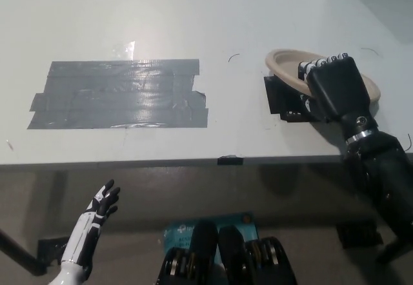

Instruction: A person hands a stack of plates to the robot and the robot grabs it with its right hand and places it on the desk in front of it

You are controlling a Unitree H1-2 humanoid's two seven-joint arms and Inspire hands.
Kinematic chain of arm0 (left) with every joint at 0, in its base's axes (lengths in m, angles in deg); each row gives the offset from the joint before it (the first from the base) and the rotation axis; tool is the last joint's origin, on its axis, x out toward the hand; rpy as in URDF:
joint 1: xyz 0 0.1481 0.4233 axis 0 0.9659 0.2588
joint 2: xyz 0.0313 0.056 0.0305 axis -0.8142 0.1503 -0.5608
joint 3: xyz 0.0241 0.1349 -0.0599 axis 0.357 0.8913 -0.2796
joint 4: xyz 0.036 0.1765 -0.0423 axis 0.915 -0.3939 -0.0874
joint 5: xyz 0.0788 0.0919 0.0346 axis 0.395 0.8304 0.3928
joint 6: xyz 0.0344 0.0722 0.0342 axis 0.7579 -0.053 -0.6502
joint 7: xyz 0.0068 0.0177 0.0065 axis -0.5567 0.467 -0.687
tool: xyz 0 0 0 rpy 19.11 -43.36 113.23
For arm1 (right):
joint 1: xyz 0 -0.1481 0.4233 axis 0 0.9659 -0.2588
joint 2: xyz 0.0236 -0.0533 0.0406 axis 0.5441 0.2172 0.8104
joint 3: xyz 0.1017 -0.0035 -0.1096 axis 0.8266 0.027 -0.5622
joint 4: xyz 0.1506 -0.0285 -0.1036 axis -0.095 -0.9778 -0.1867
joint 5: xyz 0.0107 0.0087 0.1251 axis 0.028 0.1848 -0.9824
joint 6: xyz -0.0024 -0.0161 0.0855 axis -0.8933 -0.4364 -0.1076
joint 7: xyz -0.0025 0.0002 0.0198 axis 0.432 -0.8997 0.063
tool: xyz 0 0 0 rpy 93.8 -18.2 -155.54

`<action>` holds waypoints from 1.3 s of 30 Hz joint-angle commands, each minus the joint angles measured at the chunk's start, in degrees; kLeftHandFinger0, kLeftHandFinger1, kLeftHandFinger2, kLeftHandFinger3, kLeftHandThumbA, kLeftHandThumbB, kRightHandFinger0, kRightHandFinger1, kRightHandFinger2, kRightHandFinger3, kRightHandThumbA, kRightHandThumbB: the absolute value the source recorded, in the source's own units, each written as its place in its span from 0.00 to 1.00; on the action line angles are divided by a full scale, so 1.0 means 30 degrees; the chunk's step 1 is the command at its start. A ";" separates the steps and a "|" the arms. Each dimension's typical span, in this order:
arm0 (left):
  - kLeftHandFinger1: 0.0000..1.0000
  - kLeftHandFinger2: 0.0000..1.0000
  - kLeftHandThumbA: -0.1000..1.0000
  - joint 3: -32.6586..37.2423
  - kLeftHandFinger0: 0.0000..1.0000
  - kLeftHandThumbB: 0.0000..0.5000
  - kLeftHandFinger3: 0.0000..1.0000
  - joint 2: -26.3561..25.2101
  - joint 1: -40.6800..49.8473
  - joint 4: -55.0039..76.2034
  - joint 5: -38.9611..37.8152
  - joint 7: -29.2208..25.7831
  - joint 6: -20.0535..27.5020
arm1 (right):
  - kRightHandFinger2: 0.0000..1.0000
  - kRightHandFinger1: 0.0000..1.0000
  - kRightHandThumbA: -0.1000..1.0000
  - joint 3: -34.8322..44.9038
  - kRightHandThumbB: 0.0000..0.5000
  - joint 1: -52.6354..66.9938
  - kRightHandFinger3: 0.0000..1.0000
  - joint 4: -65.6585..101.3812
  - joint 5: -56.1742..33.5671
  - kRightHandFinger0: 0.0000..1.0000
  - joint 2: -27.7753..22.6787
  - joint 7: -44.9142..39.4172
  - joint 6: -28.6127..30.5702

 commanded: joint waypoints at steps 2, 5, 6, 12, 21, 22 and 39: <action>1.00 1.00 1.00 0.0017 1.00 0.44 1.00 -0.0420 -0.0204 0.0241 0.0116 0.0212 0.0330 | 0.26 0.11 0.80 0.0513 0.46 -0.0750 0.28 0.1680 -0.0779 0.04 0.0051 -0.1326 0.0325; 1.00 1.00 1.00 0.0037 1.00 0.43 1.00 -0.0419 -0.0287 0.0193 0.0115 0.0225 0.0373 | 0.98 0.93 0.88 0.1331 0.78 -0.0313 1.00 0.4460 -0.4761 0.85 -0.0268 -0.7093 0.0378; 1.00 1.00 1.00 0.0055 1.00 0.43 1.00 -0.0424 -0.0287 0.0199 0.0117 0.0244 0.0362 | 1.00 1.00 0.88 0.1570 0.82 -0.0212 1.00 0.5440 -0.6210 1.00 -0.0430 -0.8920 0.0080; 1.00 1.00 1.00 0.0059 1.00 0.43 1.00 -0.0409 -0.0318 0.0081 0.0138 0.0211 0.0514 | 1.00 1.00 0.98 0.2855 1.00 -0.0287 1.00 1.0054 -1.4381 1.00 -0.1250 -1.5067 -0.2003; 1.00 1.00 1.00 0.0053 1.00 0.43 1.00 -0.0448 -0.0471 0.0094 0.0149 0.0226 0.0474 | 1.00 1.00 0.99 0.4316 1.00 -0.1238 1.00 1.3751 -2.1625 1.00 -0.2098 -1.9044 -0.4885; 1.00 1.00 1.00 0.0033 1.00 0.44 1.00 -0.0439 -0.0477 0.0094 0.0076 0.0249 0.0453 | 1.00 1.00 0.98 0.4426 1.00 -0.1201 1.00 1.3892 -2.2011 1.00 -0.2120 -1.9258 -0.4982; 1.00 1.00 1.00 -0.0003 1.00 0.45 1.00 -0.0425 -0.1242 0.0040 0.0127 0.0180 0.0228 | 1.00 1.00 1.00 0.9141 1.00 -0.1503 1.00 1.9470 -3.0496 1.00 -0.2152 -1.6850 -0.6619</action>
